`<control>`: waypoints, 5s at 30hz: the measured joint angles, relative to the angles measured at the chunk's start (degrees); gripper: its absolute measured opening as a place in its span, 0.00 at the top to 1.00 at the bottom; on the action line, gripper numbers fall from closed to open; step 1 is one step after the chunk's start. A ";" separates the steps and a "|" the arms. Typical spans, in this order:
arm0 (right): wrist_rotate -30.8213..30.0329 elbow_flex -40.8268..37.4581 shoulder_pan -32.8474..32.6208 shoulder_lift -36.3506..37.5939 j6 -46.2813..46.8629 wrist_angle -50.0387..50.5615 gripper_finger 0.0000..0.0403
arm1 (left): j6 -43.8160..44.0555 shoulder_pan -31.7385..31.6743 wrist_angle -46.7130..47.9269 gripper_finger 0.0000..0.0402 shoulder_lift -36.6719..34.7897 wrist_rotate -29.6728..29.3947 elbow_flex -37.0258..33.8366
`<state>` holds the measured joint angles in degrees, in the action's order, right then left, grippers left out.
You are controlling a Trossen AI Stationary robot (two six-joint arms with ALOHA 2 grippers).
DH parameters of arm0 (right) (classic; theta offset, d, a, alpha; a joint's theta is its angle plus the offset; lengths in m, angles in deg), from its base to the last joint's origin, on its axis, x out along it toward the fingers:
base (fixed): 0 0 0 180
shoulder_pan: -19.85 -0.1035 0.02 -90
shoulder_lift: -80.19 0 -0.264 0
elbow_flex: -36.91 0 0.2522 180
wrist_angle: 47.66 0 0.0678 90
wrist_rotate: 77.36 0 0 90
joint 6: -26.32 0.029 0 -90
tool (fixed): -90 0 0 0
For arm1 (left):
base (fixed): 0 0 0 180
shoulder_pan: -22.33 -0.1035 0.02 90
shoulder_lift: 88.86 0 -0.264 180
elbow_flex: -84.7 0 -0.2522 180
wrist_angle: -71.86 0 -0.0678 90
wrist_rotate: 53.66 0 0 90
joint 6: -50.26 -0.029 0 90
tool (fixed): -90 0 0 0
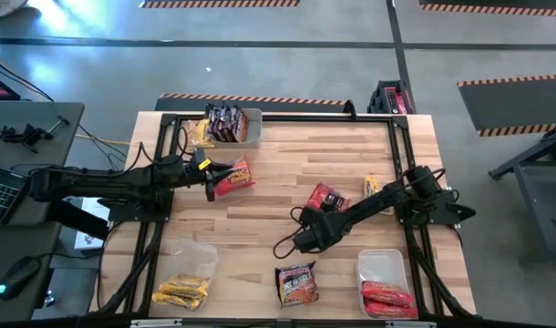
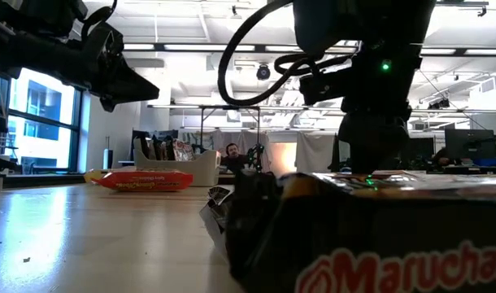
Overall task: Sort Maruchan noodles
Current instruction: Put the right orange noodle pack into the white bin
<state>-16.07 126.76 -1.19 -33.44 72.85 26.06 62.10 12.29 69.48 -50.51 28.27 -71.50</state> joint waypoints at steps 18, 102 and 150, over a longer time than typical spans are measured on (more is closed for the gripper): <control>-1.23 -0.02 0.05 -4.24 1.48 2.62 0.62 | 0.00 0.00 0.00 0.83 0.00 0.00 0.02; 5.27 -0.08 -1.75 -1.70 10.08 -2.99 1.00 | -7.05 11.50 -16.74 0.56 61.01 12.05 24.27; 4.39 0.44 -4.86 8.21 3.66 0.90 0.45 | 5.35 8.23 -26.06 1.00 71.36 23.90 34.69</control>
<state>-11.68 127.20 -6.05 -25.22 76.52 26.96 67.44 20.52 43.42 20.85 52.17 -36.81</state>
